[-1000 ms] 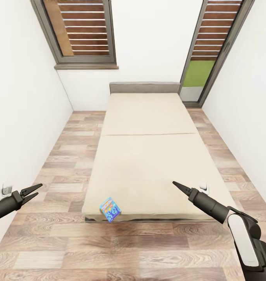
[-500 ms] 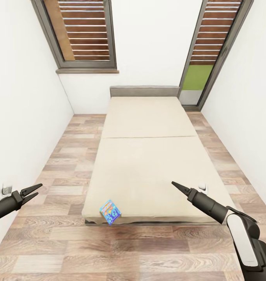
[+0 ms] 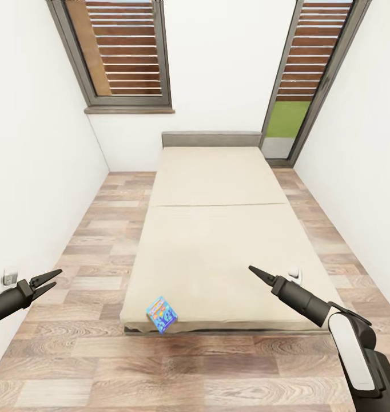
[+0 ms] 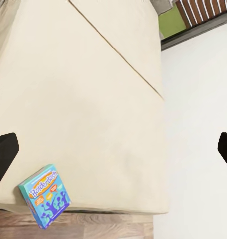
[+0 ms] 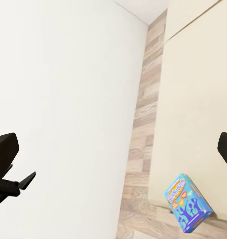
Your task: Put all the toys in the child's room - the three board games (two on the bed and one on the table), the two jigsaw puzzles on the table, and the tennis ball on the table - inside the toy box on the table in the child's room.
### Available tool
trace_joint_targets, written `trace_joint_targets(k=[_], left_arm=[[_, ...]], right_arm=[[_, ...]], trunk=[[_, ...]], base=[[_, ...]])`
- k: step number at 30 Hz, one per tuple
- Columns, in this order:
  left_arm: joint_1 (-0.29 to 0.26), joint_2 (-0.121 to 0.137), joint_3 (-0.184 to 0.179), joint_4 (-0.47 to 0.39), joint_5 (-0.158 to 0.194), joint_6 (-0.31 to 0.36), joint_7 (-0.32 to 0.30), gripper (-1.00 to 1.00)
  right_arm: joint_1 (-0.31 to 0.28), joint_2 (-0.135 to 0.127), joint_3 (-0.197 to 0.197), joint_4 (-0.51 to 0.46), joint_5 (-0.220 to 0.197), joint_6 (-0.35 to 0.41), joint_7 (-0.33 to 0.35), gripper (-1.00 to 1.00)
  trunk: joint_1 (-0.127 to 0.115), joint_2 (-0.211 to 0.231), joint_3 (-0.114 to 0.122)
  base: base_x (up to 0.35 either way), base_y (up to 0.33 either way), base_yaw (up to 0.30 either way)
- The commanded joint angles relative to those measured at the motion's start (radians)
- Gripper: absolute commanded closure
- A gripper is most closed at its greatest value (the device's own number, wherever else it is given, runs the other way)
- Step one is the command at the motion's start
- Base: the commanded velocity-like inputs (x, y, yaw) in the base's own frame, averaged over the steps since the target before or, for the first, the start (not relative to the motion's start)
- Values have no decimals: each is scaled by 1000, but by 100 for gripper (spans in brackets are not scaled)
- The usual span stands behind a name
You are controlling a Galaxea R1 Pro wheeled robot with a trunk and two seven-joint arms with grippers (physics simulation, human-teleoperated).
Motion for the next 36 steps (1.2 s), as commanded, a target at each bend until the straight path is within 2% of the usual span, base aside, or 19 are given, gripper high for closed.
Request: trace_joint_targets(k=[1, 36], left_arm=[[-1, 0, 1, 0, 1, 10, -2, -100], [-1, -10, 1, 0, 2, 9, 0, -100]], right_arm=[[-1, 0, 0, 0, -2, 6, 2, -100], [-1, 0, 6, 0, -1, 2, 2, -100]], trunk=[[1, -2, 0], [1, -2, 58]], base=[[0, 0, 0], [0, 0, 0]])
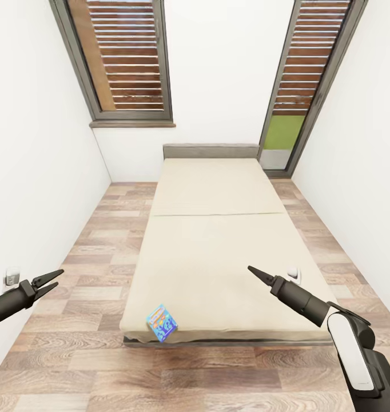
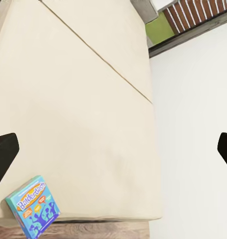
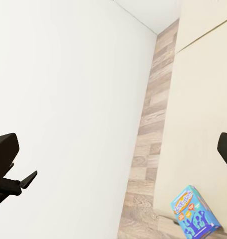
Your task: Put all the toys in the child's room - the three board games (two on the bed and one on the table), the two jigsaw puzzles on the table, and the tennis ball on the table - inside the toy box on the table in the child's room.
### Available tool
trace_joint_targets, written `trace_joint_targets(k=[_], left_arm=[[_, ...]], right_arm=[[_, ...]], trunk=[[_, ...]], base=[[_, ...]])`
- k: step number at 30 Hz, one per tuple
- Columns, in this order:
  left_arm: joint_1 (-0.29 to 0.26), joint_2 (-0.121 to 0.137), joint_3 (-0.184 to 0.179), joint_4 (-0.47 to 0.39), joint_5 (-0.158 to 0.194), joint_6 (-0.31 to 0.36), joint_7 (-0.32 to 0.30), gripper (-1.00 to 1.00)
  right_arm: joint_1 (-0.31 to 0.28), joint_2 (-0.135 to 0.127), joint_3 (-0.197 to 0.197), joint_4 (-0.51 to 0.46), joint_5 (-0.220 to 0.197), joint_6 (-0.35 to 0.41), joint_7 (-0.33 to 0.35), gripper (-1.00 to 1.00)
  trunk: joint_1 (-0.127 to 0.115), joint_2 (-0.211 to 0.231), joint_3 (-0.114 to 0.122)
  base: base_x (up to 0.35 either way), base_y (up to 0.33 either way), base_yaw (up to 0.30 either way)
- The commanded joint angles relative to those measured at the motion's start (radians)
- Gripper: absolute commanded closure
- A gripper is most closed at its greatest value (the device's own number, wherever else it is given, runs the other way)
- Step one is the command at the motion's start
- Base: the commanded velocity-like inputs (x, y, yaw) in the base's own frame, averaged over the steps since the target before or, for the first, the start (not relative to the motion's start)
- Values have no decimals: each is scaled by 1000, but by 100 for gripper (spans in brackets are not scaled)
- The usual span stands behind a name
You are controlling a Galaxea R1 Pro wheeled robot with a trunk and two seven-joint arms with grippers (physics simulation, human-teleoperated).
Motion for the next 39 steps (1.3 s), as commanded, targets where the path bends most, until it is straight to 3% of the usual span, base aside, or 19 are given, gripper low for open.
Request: trace_joint_targets(k=[1, 39], left_arm=[[-1, 0, 1, 0, 1, 10, -3, -100], [-1, -6, 1, 0, 1, 10, -2, -100]], right_arm=[[-1, 0, -1, 0, -2, 6, 2, -100], [-1, 1, 0, 0, -1, 0, 0, -100]], trunk=[[1, -2, 0], [1, -2, 63]], base=[[0, 0, 0], [0, 0, 0]])
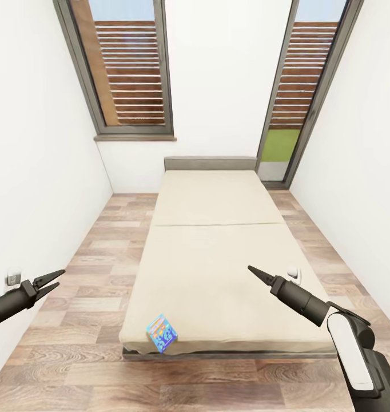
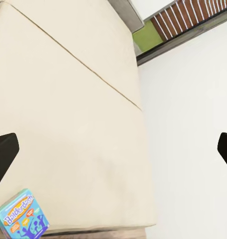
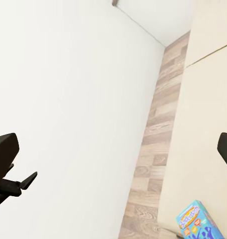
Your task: Put all the toys in the child's room - the three board games (two on the bed and one on the table), the two jigsaw puzzles on the table, and the tennis ball on the table - inside the toy box on the table in the child's room.
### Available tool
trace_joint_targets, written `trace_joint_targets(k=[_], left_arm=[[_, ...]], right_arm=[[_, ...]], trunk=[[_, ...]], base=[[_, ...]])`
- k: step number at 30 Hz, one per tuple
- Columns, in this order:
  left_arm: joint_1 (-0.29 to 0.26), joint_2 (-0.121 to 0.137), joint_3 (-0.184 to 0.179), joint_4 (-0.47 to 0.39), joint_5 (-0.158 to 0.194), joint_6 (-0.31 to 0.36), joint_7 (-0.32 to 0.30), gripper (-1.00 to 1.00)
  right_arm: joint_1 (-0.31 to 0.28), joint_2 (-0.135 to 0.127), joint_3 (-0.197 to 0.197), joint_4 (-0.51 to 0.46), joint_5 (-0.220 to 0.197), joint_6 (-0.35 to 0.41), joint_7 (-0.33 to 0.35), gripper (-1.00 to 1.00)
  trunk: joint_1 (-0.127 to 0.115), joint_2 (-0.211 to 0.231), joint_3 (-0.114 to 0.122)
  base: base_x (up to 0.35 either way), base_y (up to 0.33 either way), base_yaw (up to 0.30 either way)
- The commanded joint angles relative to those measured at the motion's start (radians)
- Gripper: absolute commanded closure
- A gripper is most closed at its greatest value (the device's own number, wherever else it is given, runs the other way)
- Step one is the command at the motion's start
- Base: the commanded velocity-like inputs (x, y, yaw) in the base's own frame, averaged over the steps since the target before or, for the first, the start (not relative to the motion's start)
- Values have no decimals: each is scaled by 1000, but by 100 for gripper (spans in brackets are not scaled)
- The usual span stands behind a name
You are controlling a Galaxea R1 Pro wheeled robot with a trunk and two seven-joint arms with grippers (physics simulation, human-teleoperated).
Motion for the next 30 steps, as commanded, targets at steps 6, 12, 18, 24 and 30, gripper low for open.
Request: trace_joint_targets(k=[6, 12, 18, 24, 30], left_arm=[[-1, 0, 0, 0, 0, 10, -3, -100], [-1, 0, 0, 0, 0, 10, -3, -100], [-1, 0, 0, 0, 0, 10, -2, -100], [-1, 0, 0, 0, 0, 10, -2, -100], [-1, 0, 0, 0, 0, 10, -2, -100]], right_arm=[[-1, 0, -1, 0, -3, 6, 1, -100], [-1, 0, -1, 0, -2, 6, 1, -100], [-1, 0, -1, 0, -3, 6, 0, -100], [-1, 0, -1, 1, -4, 6, -16, -100], [-1, 0, -1, 0, -5, 6, -24, -100]], trunk=[[1, -2, 8], [1, -2, 18], [1, -2, 28], [1, -2, 38], [1, -2, 48]], base=[[0, 0, 0], [0, 0, 0], [0, 0, 0], [0, 0, 0], [0, 0, 0]])
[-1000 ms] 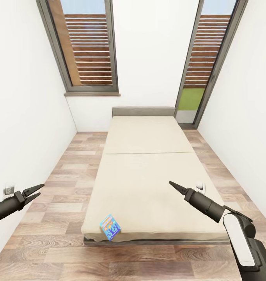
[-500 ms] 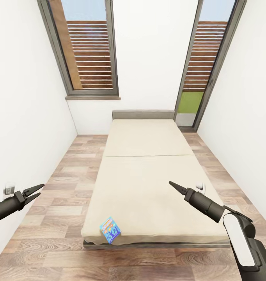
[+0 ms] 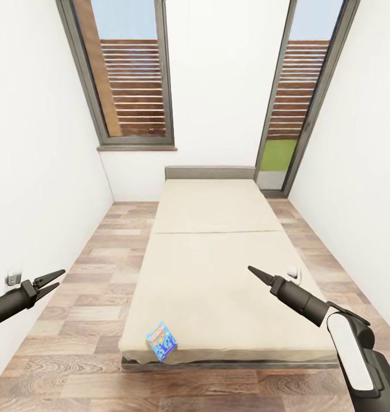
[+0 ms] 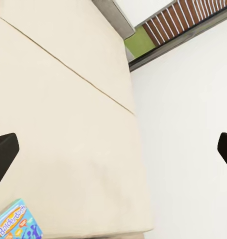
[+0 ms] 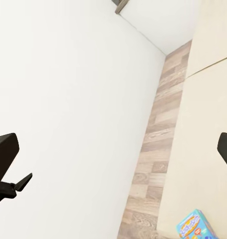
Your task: Put all the toys in the child's room - the three board games (two on the bed and one on the table), the two jigsaw puzzles on the table, and the tennis ball on the table - inside the toy box on the table in the child's room.
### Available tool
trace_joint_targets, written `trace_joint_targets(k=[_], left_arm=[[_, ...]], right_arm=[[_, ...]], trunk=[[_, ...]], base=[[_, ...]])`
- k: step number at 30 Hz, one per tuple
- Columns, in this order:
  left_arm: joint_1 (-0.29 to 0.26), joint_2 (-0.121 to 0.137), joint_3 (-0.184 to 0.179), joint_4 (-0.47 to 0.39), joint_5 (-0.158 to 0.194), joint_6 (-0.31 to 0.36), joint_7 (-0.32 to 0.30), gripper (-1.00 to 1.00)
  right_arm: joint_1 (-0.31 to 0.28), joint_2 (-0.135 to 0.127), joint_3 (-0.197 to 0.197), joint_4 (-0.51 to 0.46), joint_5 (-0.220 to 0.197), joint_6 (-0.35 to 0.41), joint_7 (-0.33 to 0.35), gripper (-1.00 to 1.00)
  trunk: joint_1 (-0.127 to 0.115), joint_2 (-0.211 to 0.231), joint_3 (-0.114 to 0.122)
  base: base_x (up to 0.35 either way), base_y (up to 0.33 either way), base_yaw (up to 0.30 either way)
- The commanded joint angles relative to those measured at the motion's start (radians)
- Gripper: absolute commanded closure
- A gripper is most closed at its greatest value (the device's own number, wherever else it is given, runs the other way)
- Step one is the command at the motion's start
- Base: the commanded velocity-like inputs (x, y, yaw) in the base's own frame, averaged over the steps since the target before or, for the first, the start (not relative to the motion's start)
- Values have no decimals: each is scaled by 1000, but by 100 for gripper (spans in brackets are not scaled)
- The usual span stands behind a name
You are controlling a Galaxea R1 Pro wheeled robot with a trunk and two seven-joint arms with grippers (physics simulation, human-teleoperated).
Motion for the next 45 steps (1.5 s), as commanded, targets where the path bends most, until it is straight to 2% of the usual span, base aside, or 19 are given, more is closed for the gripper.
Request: trace_joint_targets(k=[1, 31, 45], left_arm=[[-1, 0, 1, 0, 1, 10, -3, -100], [-1, -1, 1, 0, 2, 11, -3, -100], [-1, 0, 1, 0, 1, 10, -2, -100]], right_arm=[[-1, 0, -1, 0, -2, 7, 1, -100], [-1, 0, 0, 0, -2, 7, -3, -100], [-1, 0, 15, -1, -2, 7, -17, -100]], trunk=[[1, -2, 0], [1, -2, 49], [1, -2, 72]], base=[[0, 0, 0], [0, 0, 0], [0, 0, 0]])
